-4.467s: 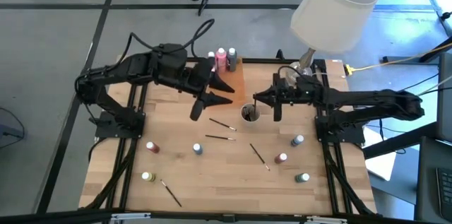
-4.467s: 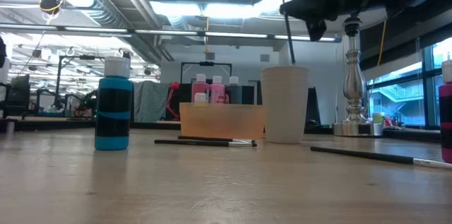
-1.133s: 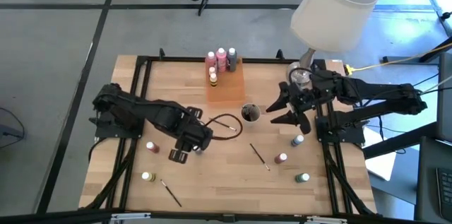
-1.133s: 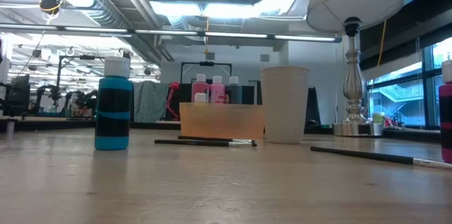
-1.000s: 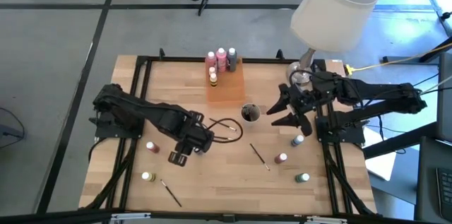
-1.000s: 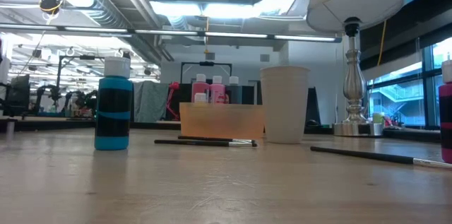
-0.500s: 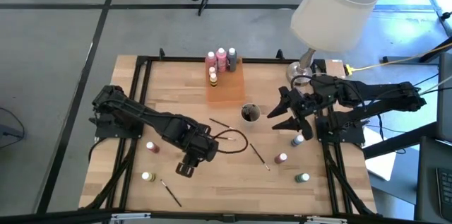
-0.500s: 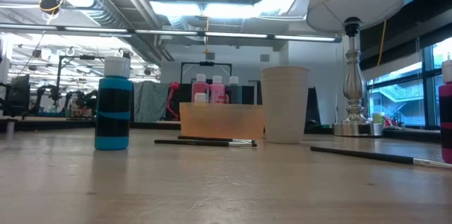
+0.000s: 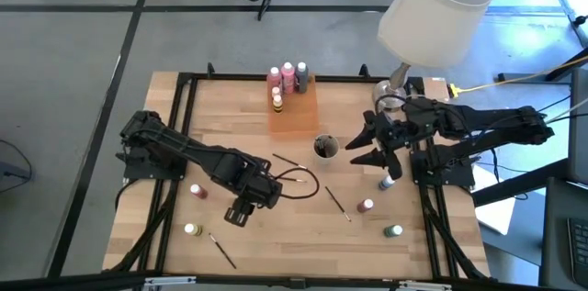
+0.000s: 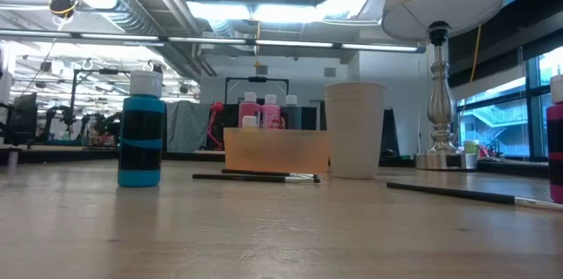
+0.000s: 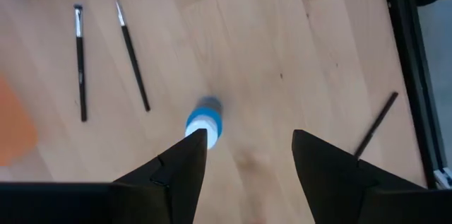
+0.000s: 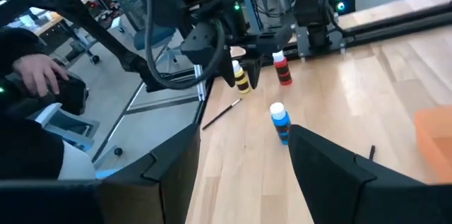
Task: Pick & Place Paint Supplies
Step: Put the blue paint bottle into the orange bin
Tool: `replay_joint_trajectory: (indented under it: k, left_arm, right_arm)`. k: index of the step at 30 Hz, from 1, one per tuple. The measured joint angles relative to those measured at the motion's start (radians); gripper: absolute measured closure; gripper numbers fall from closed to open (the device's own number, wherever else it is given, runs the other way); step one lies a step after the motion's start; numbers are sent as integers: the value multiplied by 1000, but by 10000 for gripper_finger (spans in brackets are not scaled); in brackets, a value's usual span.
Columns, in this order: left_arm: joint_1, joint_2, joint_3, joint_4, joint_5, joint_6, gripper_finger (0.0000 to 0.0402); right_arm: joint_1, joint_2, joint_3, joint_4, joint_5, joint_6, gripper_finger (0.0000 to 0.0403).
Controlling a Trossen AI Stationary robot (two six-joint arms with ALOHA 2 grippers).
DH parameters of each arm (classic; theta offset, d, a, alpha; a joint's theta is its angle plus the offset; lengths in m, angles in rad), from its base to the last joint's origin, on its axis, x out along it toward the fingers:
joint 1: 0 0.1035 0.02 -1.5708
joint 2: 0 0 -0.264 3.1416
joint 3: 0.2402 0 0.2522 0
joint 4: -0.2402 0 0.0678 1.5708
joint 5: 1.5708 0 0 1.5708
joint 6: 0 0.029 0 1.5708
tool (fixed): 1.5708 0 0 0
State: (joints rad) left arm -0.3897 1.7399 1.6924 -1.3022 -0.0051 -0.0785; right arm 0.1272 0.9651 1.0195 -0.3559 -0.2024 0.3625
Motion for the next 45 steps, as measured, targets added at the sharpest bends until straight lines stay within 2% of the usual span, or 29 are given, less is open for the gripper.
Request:
replay_joint_trajectory:
  k: [7, 13, 28, 45]
  left_arm:
    - [8, -2, -21, 6, -21, 9, 196]
    - [27, -18, -118, 81, 5, 45, 195]
    - [121, -55, -378, 188, 31, 129, 194]
    - [108, -54, -405, 285, 26, 150, 194]
  right_arm:
    - [19, 34, 0, -3, -5, 43, 182]
    - [51, 72, 0, 0, 42, 89, 182]
    - [77, 80, 0, 60, 45, 127, 182]
    - [77, 80, 0, 61, 45, 120, 182]
